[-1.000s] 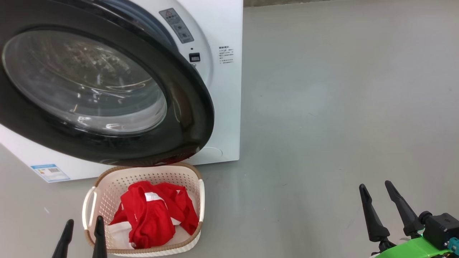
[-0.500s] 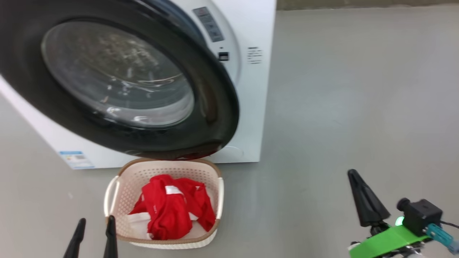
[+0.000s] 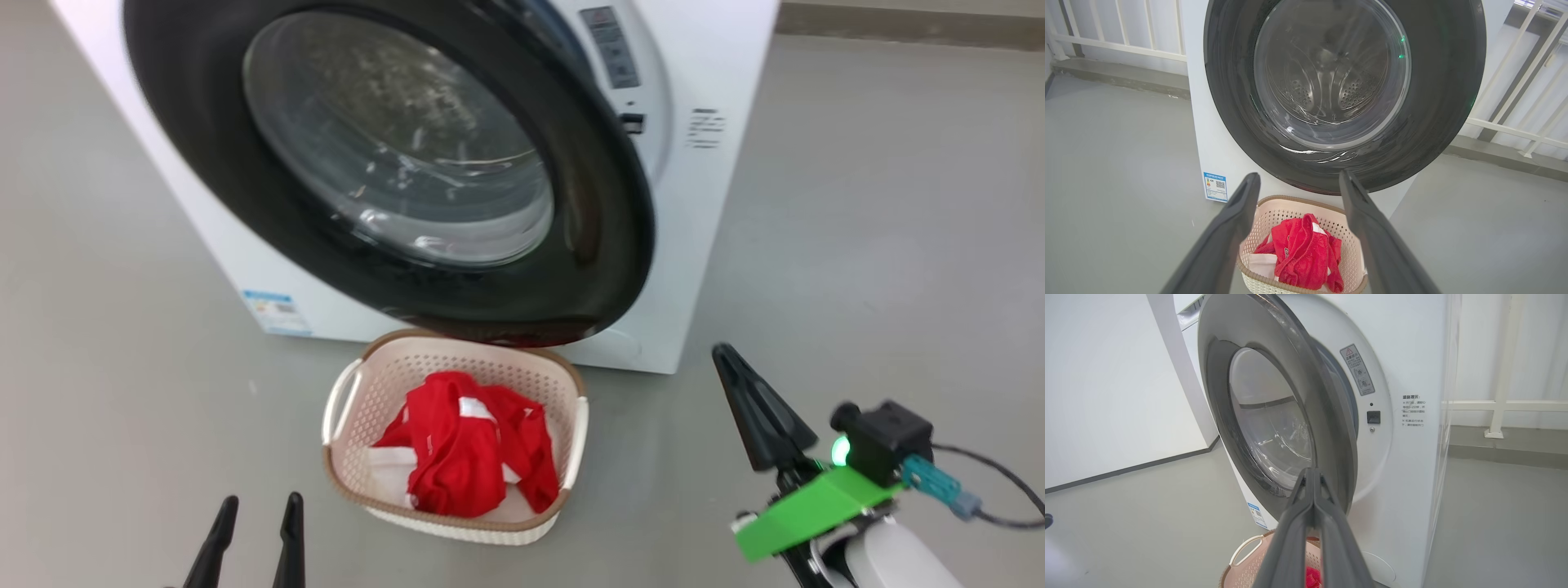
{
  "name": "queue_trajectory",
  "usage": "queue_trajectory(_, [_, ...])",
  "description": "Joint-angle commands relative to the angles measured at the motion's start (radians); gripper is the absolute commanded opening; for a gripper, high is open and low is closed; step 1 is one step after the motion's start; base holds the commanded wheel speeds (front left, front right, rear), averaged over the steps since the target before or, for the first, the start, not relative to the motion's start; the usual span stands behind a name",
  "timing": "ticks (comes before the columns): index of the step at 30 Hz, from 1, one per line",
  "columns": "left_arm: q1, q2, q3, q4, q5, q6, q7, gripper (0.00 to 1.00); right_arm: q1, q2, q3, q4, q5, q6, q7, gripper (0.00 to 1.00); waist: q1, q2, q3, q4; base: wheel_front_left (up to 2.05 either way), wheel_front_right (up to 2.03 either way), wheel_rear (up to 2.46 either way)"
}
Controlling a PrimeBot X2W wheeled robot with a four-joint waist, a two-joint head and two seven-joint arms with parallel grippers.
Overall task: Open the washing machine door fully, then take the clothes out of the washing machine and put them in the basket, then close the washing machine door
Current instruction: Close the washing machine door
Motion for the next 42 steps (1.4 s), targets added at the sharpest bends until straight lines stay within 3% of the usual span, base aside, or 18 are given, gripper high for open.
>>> queue_trajectory(1, [-0.046, 0.002, 0.026, -0.022, -0.013, -0.006, -0.012, 1.0, -0.05, -0.006, 0.029, -0.017, 0.006, 0.006, -0.006, 0.0, 0.0, 0.0, 0.024, 0.037, 0.0, 0.0, 0.0])
queue_trajectory(22, [-0.18, 0.002, -0.03, -0.035, -0.075, -0.006, -0.012, 1.0, -0.361, -0.026, 0.08, 0.086, 0.031, 0.006, -0.006, 0.0, 0.0, 0.0, 0.221, 0.083, 0.0, 0.0, 0.0])
queue_trajectory(42, [-0.265, 0.002, -0.061, -0.055, -0.102, -0.006, -0.012, 1.0, -0.507, -0.044, 0.062, 0.129, 0.041, 0.006, -0.006, 0.0, 0.0, 0.0, 0.348, 0.109, 0.0, 0.0, 0.0])
